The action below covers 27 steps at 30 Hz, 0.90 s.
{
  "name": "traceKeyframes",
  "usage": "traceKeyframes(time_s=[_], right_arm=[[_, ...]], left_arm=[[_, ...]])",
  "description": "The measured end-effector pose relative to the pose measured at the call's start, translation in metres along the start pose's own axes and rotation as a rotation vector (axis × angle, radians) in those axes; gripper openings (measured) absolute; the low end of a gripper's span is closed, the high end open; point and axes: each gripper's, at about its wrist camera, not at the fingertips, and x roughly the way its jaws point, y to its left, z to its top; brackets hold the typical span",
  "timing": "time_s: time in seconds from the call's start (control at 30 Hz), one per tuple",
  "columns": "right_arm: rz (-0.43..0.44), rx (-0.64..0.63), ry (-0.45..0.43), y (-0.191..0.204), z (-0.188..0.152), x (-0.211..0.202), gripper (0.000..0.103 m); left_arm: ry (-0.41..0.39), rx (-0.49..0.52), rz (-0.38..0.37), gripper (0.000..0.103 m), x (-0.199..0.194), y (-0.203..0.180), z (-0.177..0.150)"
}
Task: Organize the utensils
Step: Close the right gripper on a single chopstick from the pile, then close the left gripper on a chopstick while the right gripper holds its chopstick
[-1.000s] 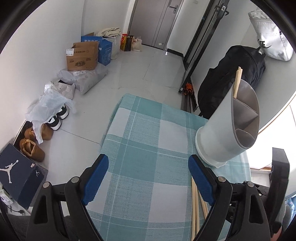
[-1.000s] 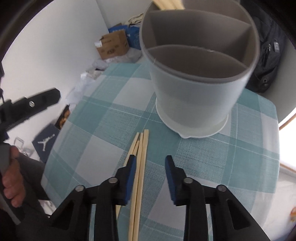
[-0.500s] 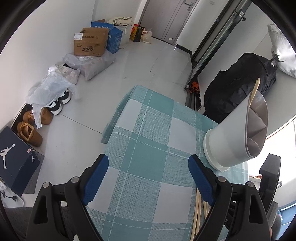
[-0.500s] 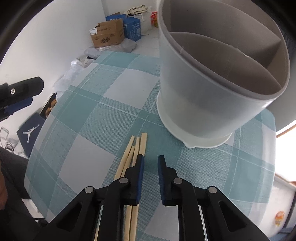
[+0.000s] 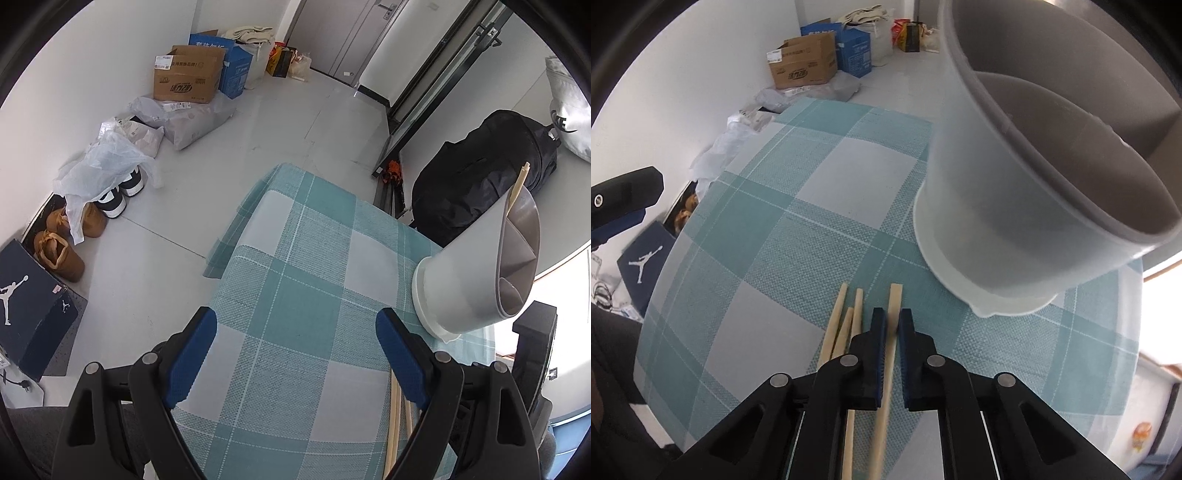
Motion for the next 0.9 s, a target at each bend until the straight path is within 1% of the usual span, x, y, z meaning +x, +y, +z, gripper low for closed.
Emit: traceKeyframes(time_s=[0.1, 0.23, 0.3, 0.47, 0.57, 0.63, 0.73, 0.8, 0.87, 0.9], right_arm=[[0.004, 0.023, 0.012, -0.008, -0.010, -0.005, 0.006], [0.037, 0.050, 0.034, -0.017, -0.021, -0.011, 0.006], [0.041, 0.038, 0.031, -0.018, -0.019, -0.011, 0.006], [0.006, -0.009, 0.012, -0.009, -0.007, -0.008, 0.007], [-0.006, -0.012, 0.009, -0.006, -0.005, -0.008, 0.007], [0.013, -0.004, 0.000, -0.007, -0.006, -0.009, 0.005], [0.036, 0.025, -0.037, -0.013, -0.008, -0.014, 0.005], [0.055, 0.054, -0.083, -0.020, -0.011, -0.024, 0.005], [0.091, 0.098, -0.156, -0.031, -0.012, -0.044, 0.005], [0.098, 0.111, -0.178, -0.034, -0.013, -0.050, 0.005]], left_arm=[[0.005, -0.001, -0.007, 0.085, 0.000, -0.001, -0.001], [0.010, 0.006, -0.011, 0.085, 0.001, -0.003, -0.001], [0.016, 0.007, -0.014, 0.085, 0.002, -0.003, -0.001], [0.024, 0.012, -0.006, 0.085, 0.004, -0.004, -0.003], [0.025, 0.010, -0.002, 0.085, 0.004, -0.004, -0.002], [0.029, 0.012, 0.001, 0.085, 0.005, -0.005, -0.003], [0.049, 0.027, 0.000, 0.085, 0.009, -0.008, -0.005], [0.070, 0.052, 0.008, 0.085, 0.015, -0.014, -0.009], [0.093, 0.084, 0.008, 0.085, 0.019, -0.021, -0.014], [0.108, 0.105, 0.007, 0.085, 0.021, -0.025, -0.017]])
